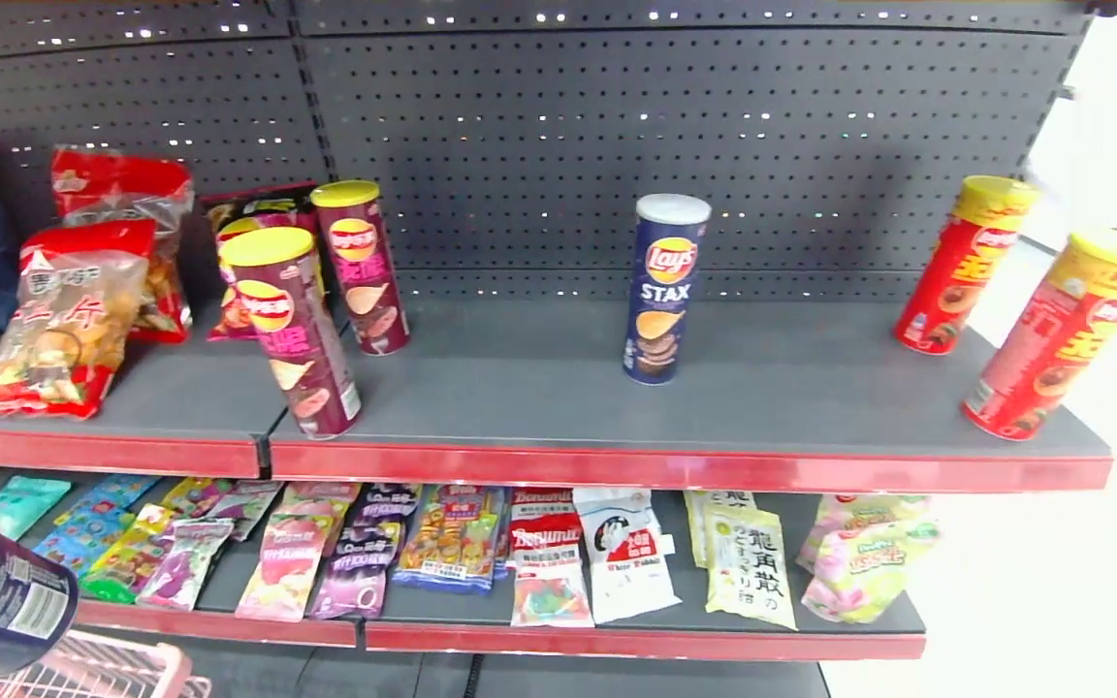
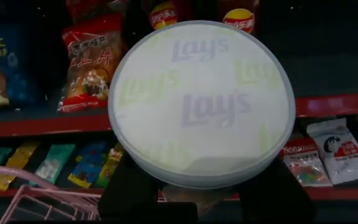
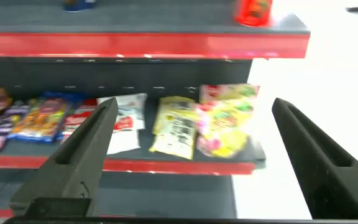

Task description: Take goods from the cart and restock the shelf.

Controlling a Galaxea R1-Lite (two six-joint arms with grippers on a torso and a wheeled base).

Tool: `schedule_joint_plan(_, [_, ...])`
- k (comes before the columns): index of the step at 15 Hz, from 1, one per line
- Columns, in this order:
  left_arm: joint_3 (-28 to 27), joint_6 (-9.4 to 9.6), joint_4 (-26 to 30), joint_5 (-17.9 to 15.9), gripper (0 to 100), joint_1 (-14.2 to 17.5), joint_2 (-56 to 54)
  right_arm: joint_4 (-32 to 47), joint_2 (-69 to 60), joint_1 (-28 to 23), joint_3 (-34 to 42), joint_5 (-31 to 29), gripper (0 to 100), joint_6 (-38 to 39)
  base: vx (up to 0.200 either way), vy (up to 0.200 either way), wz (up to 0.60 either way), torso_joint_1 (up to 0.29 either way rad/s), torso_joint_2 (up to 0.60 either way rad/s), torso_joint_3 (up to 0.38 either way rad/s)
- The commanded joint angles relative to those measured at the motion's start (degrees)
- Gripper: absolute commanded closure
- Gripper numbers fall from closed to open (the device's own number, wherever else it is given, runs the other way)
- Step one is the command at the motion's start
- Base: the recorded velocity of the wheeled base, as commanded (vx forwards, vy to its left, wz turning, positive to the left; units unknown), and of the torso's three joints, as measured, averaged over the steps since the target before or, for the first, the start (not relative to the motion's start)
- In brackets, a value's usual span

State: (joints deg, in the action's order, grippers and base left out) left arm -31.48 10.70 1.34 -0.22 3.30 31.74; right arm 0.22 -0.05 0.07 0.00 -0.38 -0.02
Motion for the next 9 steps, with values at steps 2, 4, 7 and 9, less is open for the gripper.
schedule_joint_plan(2, [0.3,0.02,0.1,-0.1,100,0.0,-0.8,0.0,0.0,0.0,0.0,0.0,0,-0.1,0.200,0.000,0.00,0.005,0.00,0.002])
schedule_joint_plan(4, [1.0,0.02,0.1,-0.2,100,0.0,-1.6,0.0,0.0,0.0,0.0,0.0,0,-0.1,0.200,0.000,0.00,-0.010,0.00,0.007])
schedule_joint_plan(7, [1.8,0.28,0.2,-0.2,100,0.0,-2.7,0.0,0.0,0.0,-0.1,0.1,0,-0.1,0.133,0.000,0.00,0.008,0.00,-0.003])
schedule_joint_plan(9, [2.6,0.72,0.2,-0.4,100,-0.1,-5.0,0.0,0.0,0.0,0.0,0.2,0,-0.2,0.000,0.000,0.00,0.000,0.00,0.000])
